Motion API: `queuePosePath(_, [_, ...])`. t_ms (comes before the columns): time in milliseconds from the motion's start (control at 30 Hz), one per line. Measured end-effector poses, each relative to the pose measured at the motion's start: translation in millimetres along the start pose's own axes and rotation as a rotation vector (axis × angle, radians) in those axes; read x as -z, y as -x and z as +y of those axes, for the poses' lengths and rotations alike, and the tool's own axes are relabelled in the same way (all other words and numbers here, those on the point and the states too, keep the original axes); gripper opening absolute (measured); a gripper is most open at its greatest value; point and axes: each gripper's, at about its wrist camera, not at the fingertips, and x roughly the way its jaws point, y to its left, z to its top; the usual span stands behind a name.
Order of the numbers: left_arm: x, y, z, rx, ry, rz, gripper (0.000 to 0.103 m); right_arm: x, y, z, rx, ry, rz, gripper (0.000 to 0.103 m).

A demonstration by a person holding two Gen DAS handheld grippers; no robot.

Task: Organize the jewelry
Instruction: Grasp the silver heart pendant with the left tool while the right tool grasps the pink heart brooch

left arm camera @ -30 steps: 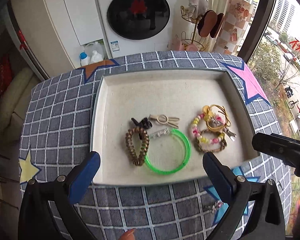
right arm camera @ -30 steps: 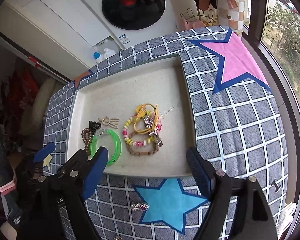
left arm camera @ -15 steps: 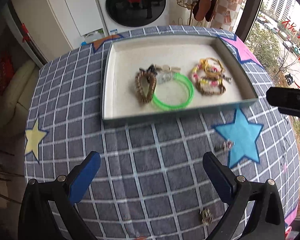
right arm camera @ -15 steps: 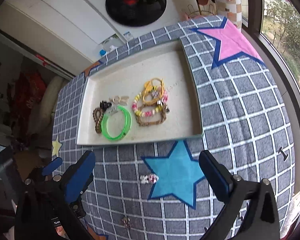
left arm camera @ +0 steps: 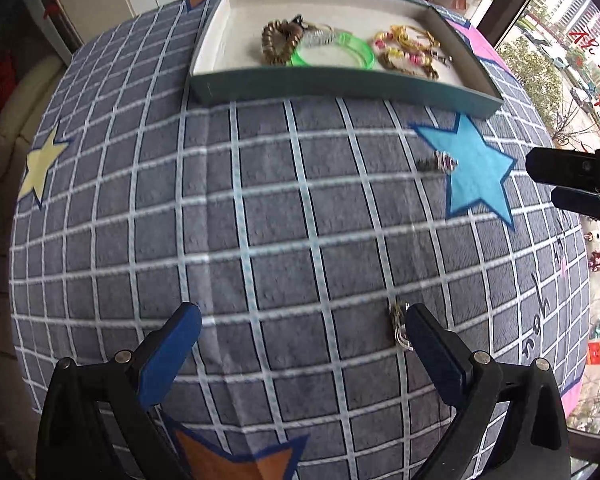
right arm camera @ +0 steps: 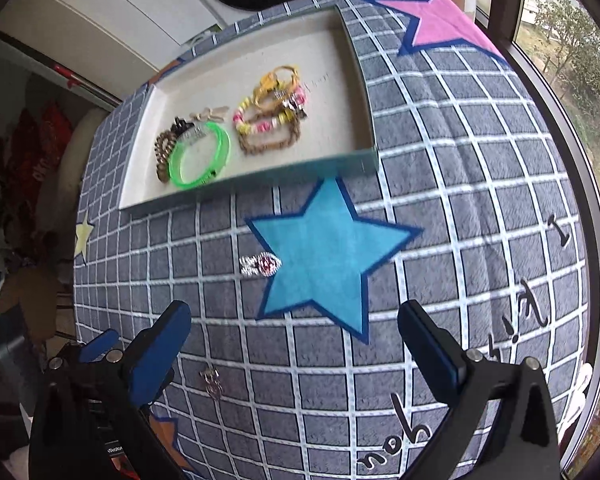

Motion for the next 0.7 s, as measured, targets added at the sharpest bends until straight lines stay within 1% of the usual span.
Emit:
queuePosePath(200, [20,-8,-7,0.001,0.006,0.032,0.103,10,-9,0,0.034,0.026,0.029,0.103])
queuePosePath(333, [29,-11,-14,0.003,-0.004,0.030,0.103,14,-14,3,0.058,0.048,0.040,0.103])
queuePosePath(500, [27,-16,-32,0.010,-0.006,0.026,0.103,15,-21,9,0.077,0.079,0.051,0.103])
queuePosePath(567, [26,-18,-38,0.006,-0.012,0.036,0.101,13,-24,13,0.080,0.097,0.051,0.103])
queuePosePath(600, [24,-20,-50,0.002,-0.014,0.038,0.101,11,-26,15,0.084,0.114,0.047,0.103])
queuePosePath(700, [26,-24,-59,-0.010,-0.011,0.036,0.101,5,-32,27,0.098,0.195,0.039,0.102])
